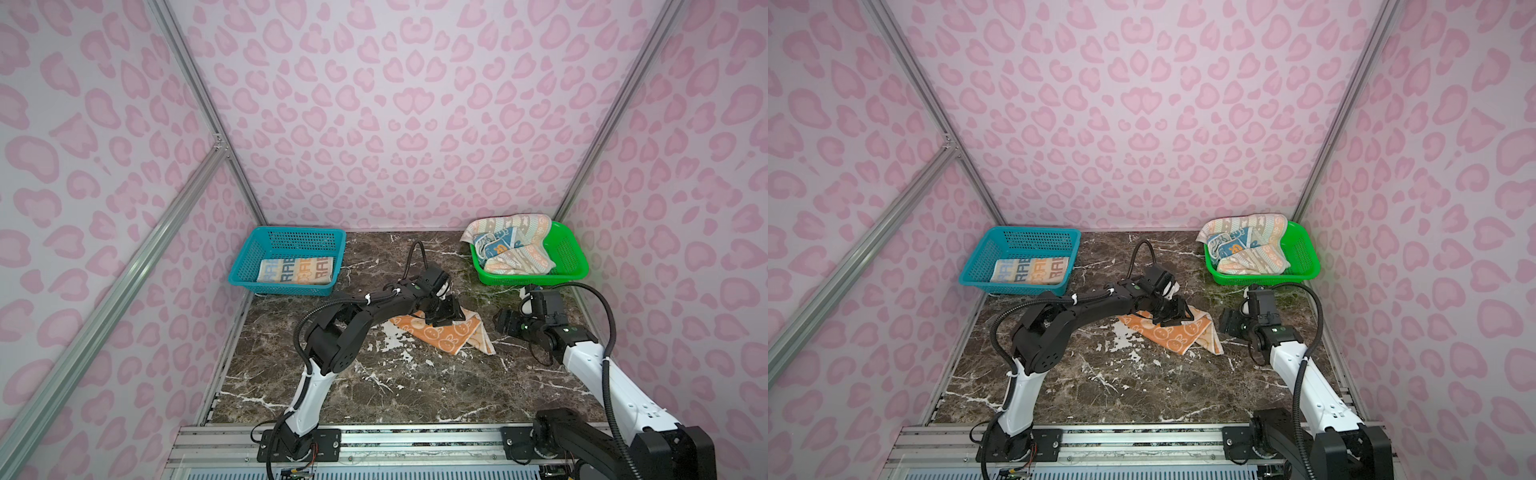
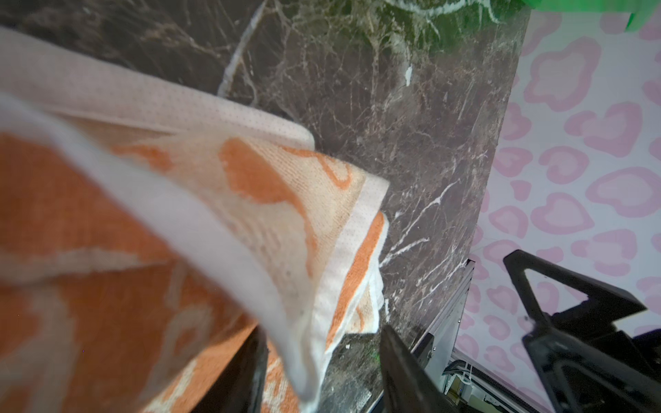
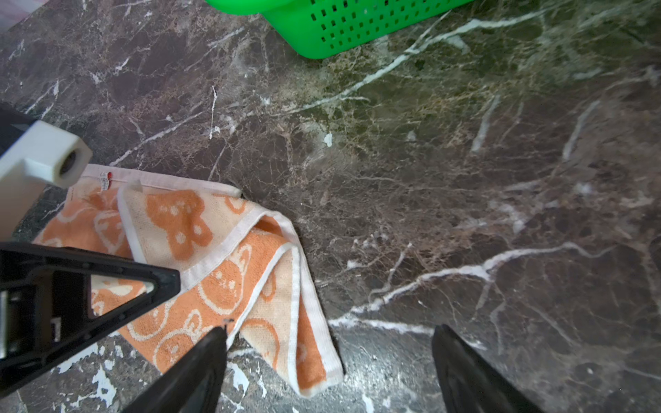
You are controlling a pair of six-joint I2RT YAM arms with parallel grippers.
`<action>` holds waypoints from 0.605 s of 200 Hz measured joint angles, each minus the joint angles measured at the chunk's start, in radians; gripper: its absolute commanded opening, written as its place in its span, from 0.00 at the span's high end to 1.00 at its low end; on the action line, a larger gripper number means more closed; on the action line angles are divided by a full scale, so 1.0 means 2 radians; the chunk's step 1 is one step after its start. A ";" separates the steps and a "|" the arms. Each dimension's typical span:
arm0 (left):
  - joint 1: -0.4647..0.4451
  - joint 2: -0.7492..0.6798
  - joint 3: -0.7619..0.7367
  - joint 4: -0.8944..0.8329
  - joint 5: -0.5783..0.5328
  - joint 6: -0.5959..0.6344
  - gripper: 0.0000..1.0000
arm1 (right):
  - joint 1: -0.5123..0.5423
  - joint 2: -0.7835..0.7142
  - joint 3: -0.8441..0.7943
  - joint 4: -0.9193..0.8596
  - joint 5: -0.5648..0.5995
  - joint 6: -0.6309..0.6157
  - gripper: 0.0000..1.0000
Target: Fold and stack the towels
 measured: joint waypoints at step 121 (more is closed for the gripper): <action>0.034 0.010 0.020 -0.009 -0.015 0.004 0.96 | 0.000 0.039 0.020 -0.008 -0.045 -0.021 0.10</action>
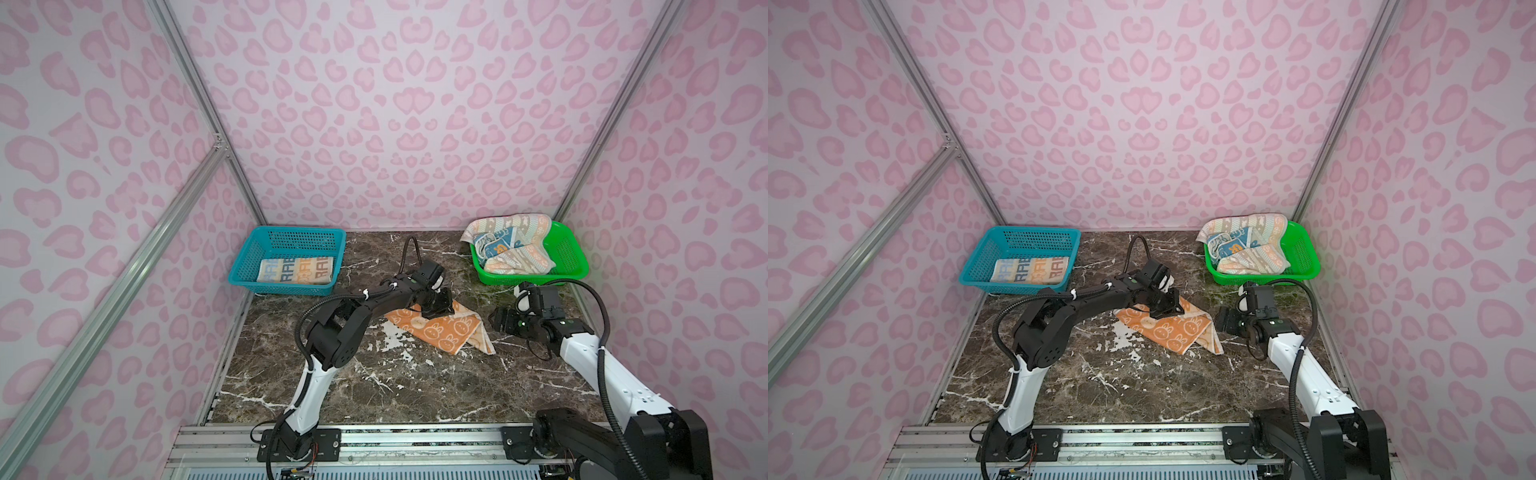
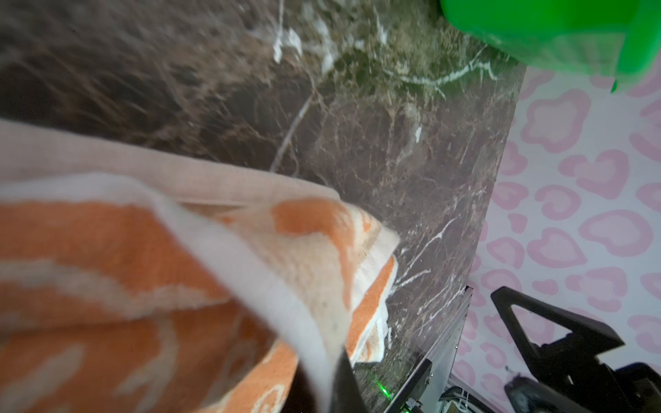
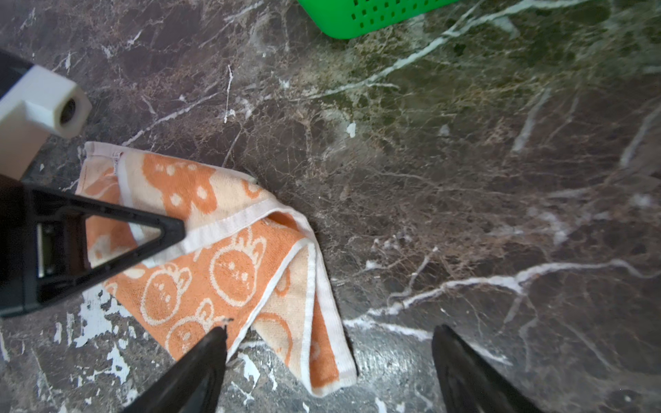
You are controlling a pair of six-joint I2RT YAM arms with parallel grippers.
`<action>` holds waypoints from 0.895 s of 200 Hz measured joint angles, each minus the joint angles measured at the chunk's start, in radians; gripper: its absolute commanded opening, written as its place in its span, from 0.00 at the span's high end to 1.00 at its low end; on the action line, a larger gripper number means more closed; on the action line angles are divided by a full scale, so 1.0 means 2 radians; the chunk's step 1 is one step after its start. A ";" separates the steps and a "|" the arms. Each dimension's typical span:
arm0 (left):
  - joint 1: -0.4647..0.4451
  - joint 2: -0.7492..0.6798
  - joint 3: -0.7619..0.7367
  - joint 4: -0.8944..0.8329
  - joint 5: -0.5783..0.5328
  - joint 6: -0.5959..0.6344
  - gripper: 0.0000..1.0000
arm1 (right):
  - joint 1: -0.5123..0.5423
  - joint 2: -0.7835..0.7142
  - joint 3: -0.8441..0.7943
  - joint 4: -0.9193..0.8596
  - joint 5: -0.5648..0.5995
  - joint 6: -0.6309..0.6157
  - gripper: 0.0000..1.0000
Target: Fold and stack the towels
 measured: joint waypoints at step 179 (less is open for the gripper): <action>0.059 -0.208 -0.089 -0.074 0.040 0.105 0.97 | 0.011 0.093 0.062 -0.007 -0.094 -0.082 0.19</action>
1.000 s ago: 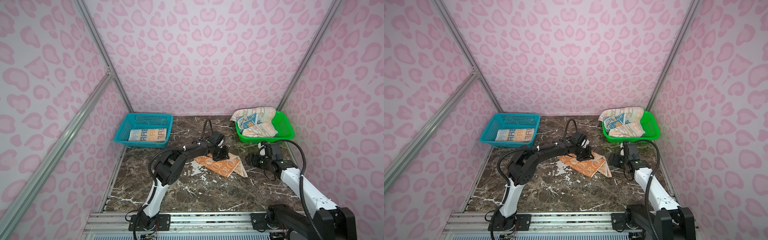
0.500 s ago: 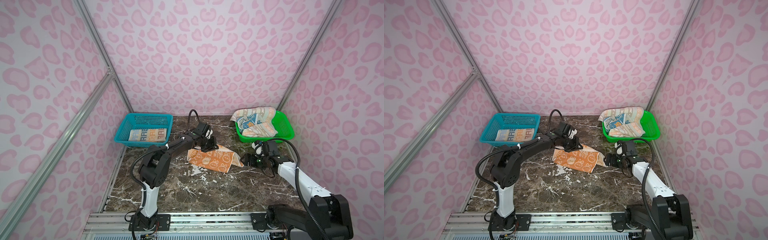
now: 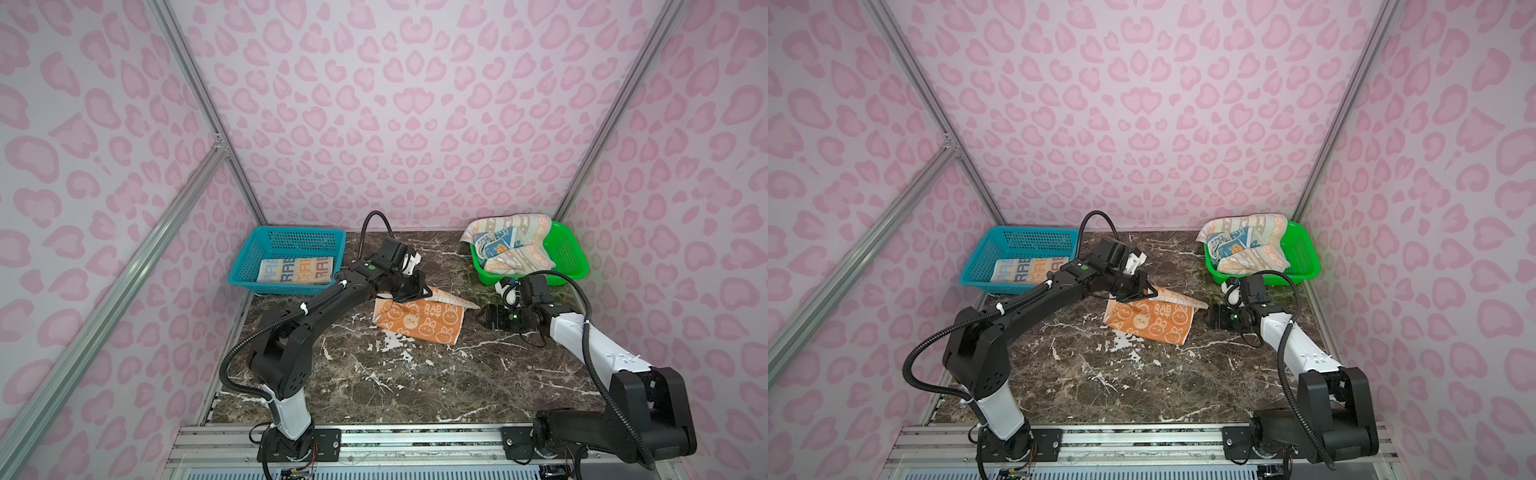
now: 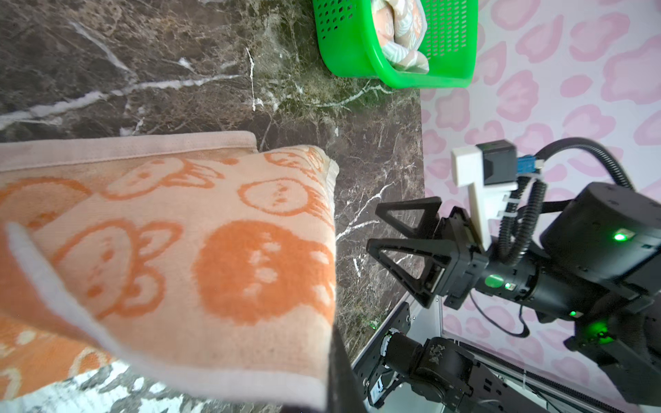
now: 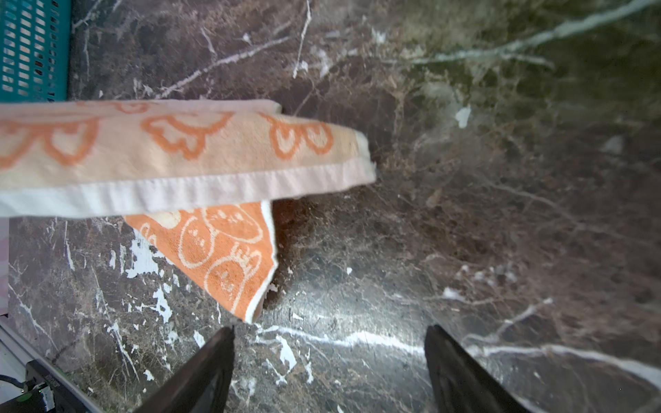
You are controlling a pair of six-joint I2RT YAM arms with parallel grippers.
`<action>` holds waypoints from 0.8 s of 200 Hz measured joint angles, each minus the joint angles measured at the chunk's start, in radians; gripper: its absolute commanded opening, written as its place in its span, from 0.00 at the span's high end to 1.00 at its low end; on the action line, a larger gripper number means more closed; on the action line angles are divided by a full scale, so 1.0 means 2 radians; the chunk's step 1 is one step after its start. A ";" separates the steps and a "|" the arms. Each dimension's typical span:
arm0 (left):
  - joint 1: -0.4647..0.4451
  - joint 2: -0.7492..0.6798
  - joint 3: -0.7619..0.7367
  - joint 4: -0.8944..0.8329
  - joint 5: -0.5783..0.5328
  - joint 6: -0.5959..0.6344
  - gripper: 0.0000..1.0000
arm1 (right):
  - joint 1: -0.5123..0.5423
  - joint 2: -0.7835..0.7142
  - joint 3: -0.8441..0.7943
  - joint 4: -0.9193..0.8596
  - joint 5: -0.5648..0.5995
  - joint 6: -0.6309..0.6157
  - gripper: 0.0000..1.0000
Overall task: Fold and stack the towels
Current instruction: 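Lift and spread the orange towel with both grippers, pulling its corners apart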
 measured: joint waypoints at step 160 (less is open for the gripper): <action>0.018 -0.022 -0.041 -0.021 -0.020 0.016 0.97 | 0.093 0.020 -0.079 0.172 0.168 -0.339 0.44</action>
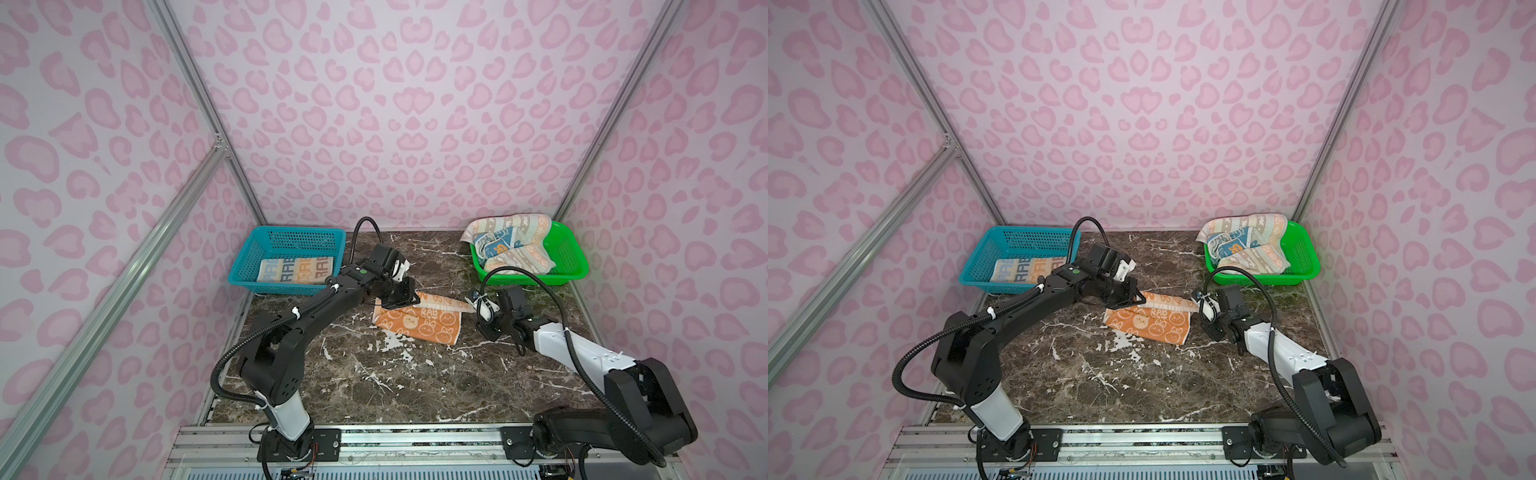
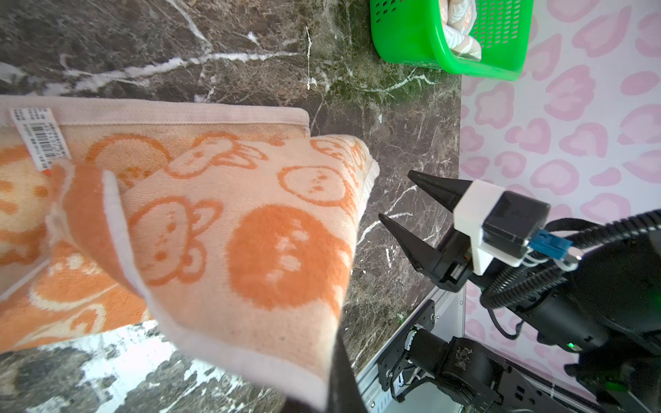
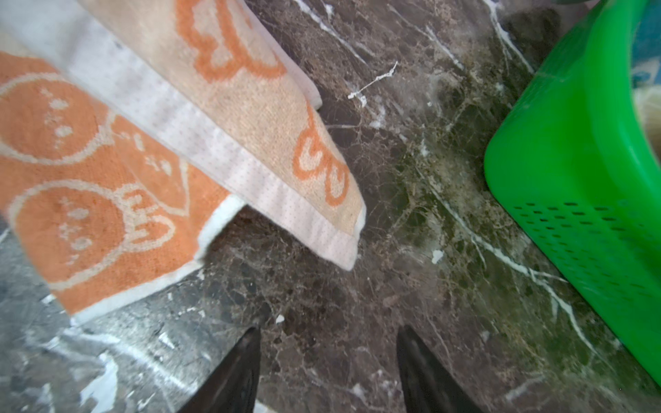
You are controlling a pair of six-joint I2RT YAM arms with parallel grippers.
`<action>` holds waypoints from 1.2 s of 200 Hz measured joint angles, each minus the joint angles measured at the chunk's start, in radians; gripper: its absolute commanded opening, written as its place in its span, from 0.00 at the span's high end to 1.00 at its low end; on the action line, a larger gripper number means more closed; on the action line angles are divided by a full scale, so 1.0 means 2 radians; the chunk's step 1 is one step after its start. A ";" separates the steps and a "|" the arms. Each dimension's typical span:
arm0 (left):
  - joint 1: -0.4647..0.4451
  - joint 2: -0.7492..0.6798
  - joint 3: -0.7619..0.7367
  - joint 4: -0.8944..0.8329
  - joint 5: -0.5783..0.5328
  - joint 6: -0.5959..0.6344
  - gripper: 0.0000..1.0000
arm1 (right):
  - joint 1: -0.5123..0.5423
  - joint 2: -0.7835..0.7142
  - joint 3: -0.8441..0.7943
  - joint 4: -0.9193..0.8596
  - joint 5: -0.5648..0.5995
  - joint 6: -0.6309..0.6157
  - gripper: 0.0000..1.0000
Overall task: Fold and stack the towels
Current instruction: 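Lift and spread the orange towel with both grippers, pulling its corners apart, then raise the orange towel by two corners with both grippers, letting it hang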
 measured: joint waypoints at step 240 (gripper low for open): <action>0.062 -0.079 0.055 -0.019 0.006 0.051 0.97 | -0.004 -0.080 0.152 -0.039 -0.078 -0.047 1.00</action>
